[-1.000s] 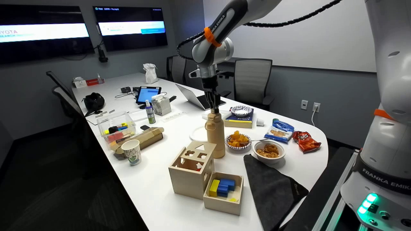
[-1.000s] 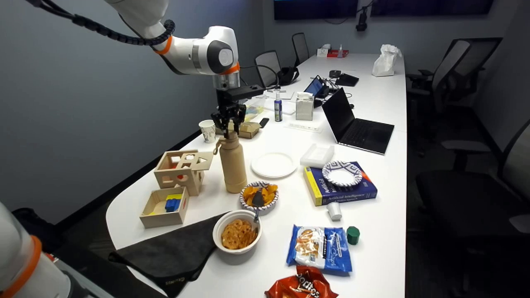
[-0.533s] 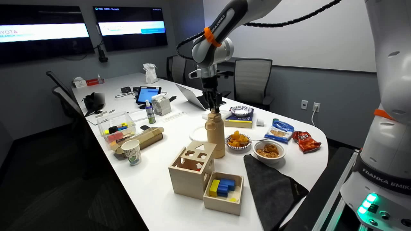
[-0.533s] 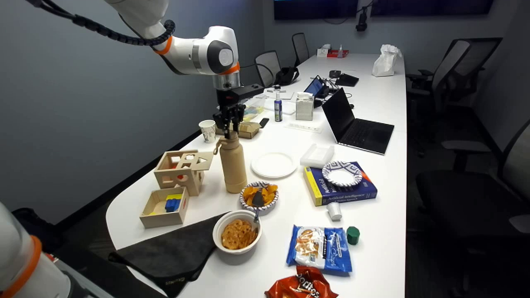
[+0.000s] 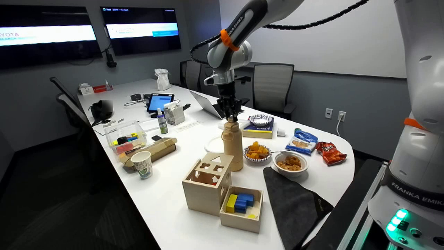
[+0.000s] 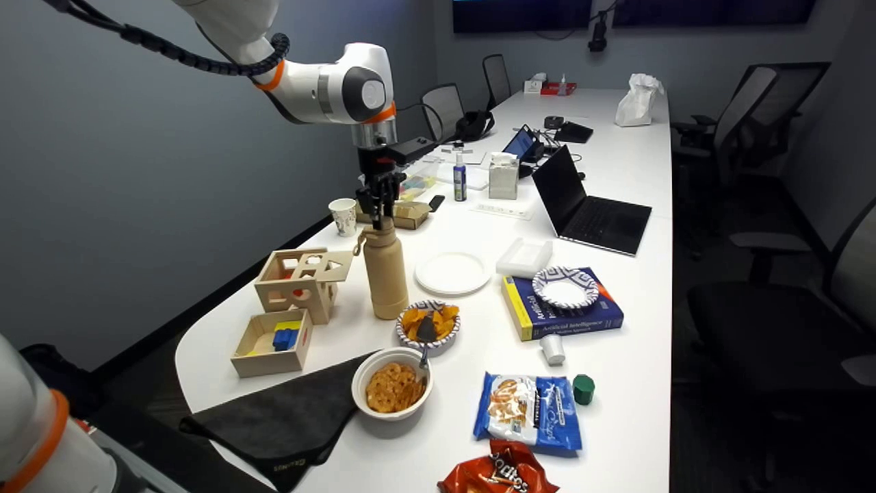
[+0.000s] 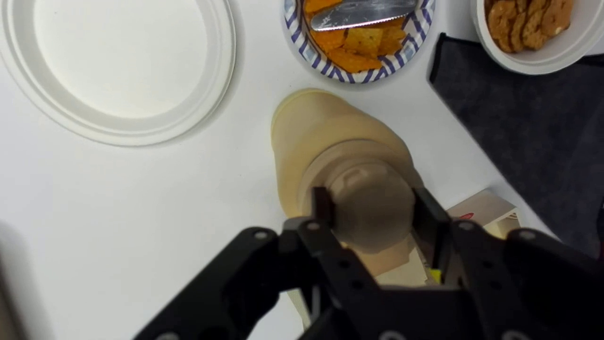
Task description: Twist the lid on the bottle
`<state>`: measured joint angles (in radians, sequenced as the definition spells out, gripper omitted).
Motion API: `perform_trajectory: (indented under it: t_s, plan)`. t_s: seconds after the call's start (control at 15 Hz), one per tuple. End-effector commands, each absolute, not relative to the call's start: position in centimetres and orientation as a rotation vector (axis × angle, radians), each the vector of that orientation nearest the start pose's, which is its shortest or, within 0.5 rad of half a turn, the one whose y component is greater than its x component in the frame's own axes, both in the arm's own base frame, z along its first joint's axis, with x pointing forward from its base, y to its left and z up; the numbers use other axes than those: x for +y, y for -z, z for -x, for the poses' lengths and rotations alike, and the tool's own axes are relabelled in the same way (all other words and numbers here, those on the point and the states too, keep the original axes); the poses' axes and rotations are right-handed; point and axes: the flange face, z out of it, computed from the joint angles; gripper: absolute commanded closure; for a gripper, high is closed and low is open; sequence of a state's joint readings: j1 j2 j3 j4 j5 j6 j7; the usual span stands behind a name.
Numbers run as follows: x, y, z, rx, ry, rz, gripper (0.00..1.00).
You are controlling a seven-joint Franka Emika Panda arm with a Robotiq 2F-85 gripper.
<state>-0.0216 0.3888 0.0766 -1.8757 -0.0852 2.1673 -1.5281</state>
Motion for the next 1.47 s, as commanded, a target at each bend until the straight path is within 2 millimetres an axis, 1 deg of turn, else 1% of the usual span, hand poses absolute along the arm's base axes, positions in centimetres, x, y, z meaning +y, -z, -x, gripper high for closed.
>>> perform_trajectory:
  t_s: [0.0,0.53,0.6,0.67,0.73,0.87,1.0,1.27,1.4]
  plan:
    - [2.7,-28.6,-62.3,2.387,0.172,-2.096,0.79]
    - [2.9,-29.8,-61.8,2.369,0.206,-2.043,0.79]
    - [2.9,-29.8,-61.7,2.37,0.209,-2.036,0.67]
    - [2.9,-30.0,-61.7,2.37,0.221,-2.034,0.29]
    - [2.9,-30.2,-61.7,2.369,0.228,-2.032,0.28]
    - [2.5,-30.8,-61.6,2.353,0.251,-2.05,0.15]
    - [2.1,-32.3,-61.1,2.324,0.282,-2.073,0.01]
    - [1.3,-35.6,-60.4,2.259,0.313,-2.141,0.0]
    - [1.1,-36.7,-60.4,2.247,0.313,-2.161,0.0]
